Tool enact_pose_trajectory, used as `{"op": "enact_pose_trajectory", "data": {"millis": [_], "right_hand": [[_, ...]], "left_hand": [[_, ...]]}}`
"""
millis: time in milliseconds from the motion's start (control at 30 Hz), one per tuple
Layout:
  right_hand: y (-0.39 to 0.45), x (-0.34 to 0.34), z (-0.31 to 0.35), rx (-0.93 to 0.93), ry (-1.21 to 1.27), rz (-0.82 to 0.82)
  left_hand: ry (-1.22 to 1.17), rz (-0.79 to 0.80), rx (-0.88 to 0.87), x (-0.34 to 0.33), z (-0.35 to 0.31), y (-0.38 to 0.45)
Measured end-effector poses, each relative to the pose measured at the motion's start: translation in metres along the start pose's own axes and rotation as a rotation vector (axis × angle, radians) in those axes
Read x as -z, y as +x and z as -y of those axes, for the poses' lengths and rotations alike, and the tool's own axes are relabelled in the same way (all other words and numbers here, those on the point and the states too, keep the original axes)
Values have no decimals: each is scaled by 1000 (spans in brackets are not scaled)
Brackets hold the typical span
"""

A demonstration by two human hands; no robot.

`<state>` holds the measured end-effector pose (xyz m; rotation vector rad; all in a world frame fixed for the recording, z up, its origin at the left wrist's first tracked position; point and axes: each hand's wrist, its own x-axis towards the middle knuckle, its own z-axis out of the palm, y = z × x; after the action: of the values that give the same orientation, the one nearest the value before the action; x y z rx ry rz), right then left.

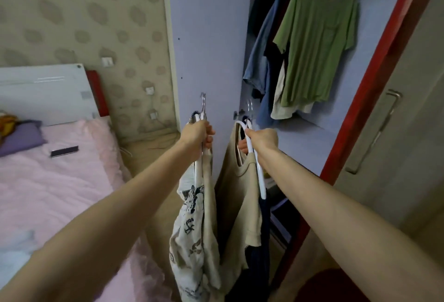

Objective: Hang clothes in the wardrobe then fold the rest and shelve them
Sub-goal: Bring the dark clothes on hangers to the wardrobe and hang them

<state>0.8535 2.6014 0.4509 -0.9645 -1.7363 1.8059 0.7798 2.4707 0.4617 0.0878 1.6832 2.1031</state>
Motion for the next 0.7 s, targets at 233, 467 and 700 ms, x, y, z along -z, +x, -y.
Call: {"op": "enact_pose_trajectory", "data": {"millis": [233,467,700], "right_hand": [[86,-35,55,54,146,-30],[174,-46,119,161,269,-79],[212,3,202,284,352,-268]], "left_hand": [[12,99,-25,-22,-50,74],[100,404,-40,-71,-102,181],[227,735,-162,-149,-168,240]]}}
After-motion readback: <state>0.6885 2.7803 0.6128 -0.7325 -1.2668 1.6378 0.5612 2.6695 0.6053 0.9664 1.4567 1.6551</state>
